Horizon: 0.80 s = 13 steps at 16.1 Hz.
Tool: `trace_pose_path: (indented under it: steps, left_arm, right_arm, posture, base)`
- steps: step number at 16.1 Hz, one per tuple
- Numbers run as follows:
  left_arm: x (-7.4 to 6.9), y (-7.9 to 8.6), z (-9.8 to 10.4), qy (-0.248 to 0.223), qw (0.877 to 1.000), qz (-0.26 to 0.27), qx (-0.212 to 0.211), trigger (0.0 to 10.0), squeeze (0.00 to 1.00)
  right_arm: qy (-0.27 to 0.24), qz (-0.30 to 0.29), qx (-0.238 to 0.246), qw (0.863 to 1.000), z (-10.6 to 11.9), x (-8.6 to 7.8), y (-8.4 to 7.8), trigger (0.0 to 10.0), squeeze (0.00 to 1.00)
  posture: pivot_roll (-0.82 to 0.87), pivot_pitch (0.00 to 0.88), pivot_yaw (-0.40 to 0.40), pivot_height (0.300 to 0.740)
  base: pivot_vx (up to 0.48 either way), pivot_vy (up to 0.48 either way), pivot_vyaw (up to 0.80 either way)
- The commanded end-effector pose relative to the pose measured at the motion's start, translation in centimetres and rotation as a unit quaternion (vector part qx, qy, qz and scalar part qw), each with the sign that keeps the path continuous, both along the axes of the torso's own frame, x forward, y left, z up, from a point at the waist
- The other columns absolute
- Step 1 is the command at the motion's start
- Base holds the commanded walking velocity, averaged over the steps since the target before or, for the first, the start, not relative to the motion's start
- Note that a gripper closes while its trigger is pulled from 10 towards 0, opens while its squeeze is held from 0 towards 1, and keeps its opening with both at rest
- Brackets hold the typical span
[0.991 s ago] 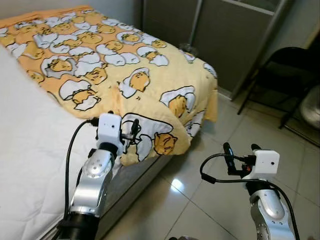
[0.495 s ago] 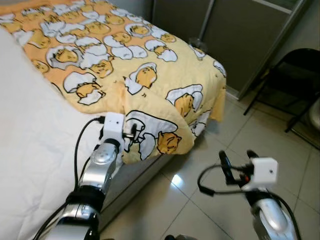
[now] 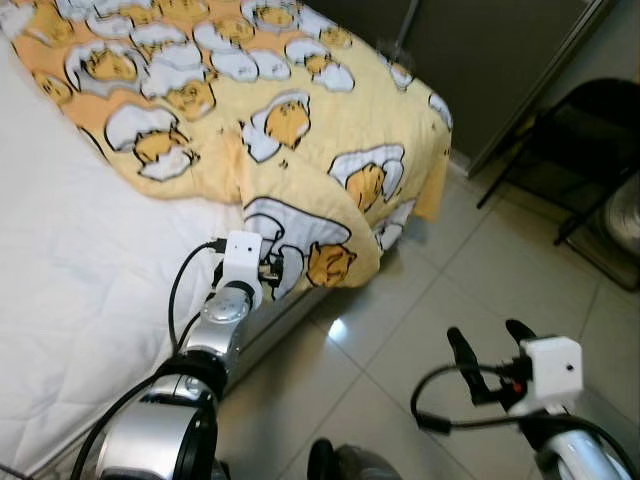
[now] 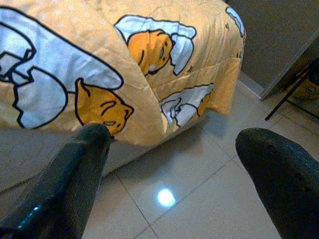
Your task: Clean up the room
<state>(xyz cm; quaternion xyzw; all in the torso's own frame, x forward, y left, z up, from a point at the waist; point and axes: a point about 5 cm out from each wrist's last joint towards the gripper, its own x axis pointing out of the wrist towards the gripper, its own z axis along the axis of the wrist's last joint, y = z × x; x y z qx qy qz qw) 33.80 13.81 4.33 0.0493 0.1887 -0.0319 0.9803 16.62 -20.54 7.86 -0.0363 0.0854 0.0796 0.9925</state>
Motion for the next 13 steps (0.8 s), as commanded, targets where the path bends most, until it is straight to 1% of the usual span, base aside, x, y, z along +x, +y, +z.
trace_pose_path:
  steps: [1,2,3,4,6,7,8,9,10,11,13]
  left_arm:
    - [-0.3,-0.6,-0.5,0.008,1.000,0.005,0.012,10.0,0.00]
    - [-0.2,0.1,-0.4,0.005,0.999,0.028,0.029,10.0,0.00]
    - [-0.1,0.5,-0.3,0.001,0.998,0.043,0.035,10.0,0.00]
    - [0.2,1.7,0.3,-0.014,0.995,0.086,0.048,10.0,0.00]
    - [0.2,1.8,0.3,-0.015,0.995,0.089,0.049,10.0,0.00]
    - [0.1,1.7,0.0,-0.008,0.995,0.086,0.042,10.0,0.00]
    - [-0.2,0.6,-0.6,0.015,0.998,0.064,0.000,10.0,0.00]
    - [-0.3,-0.3,-0.8,0.025,0.998,0.054,-0.033,10.0,0.00]
    - [-0.3,-0.4,-0.8,0.027,0.998,0.052,-0.039,8.3,0.00]
    - [-0.4,-0.9,-1.0,0.036,0.997,0.046,-0.050,0.0,0.00]
    - [-0.5,-1.6,-1.2,0.049,0.995,0.040,-0.071,0.0,0.00]
  right_arm:
    - [0.006,0.001,-0.008,1.000,0.5,-0.7,-0.5,10.0,0.00]
    - [0.014,0.005,-0.010,1.000,0.7,-1.3,-0.4,10.0,0.00]
    - [0.018,0.006,-0.011,1.000,0.7,-1.7,-0.4,10.0,0.00]
    - [0.030,0.006,-0.014,0.999,0.8,-2.7,-0.5,10.0,0.00]
    - [0.036,0.005,-0.015,0.999,1.0,-3.1,-0.6,10.0,0.00]
    - [0.039,0.006,-0.017,0.999,1.1,-3.3,-0.6,10.0,0.00]
    - [0.042,0.009,-0.018,0.999,1.3,-3.4,-0.6,10.0,0.00]
    - [0.052,0.016,-0.013,0.998,1.3,-3.7,-0.5,10.0,0.00]
    - [0.055,0.019,-0.011,0.998,1.2,-3.7,-0.5,10.0,0.00]
    - [0.065,0.031,-0.006,0.997,1.1,-3.9,-0.4,10.0,0.00]
    - [0.077,0.054,0.001,0.996,0.9,-3.8,-0.3,10.0,0.00]
  posture:
    - [-0.18,0.217,-0.198,0.740]
    - [-0.19,0.226,-0.201,0.740]
    - [-0.21,0.234,-0.203,0.740]
    - [-0.22,0.244,-0.207,0.740]
    - [-0.23,0.250,-0.209,0.740]
    - [-0.23,0.255,-0.212,0.740]
    - [-0.24,0.261,-0.215,0.740]
    - [-0.24,0.265,-0.218,0.740]
    - [-0.24,0.265,-0.219,0.740]
    - [-0.24,0.269,-0.223,0.740]
    - [-0.25,0.272,-0.227,0.740]
  base:
    - [0.000,0.000,0.00]
    - [0.000,0.000,0.00]
    - [0.000,0.000,0.00]
    - [0.000,0.000,0.00]
    - [0.000,0.000,0.00]
    - [0.000,0.000,0.00]
    - [0.000,0.000,0.00]
    - [0.000,0.000,0.00]
    - [0.000,0.000,0.00]
    - [0.000,0.000,0.00]
    - [0.000,0.000,0.00]
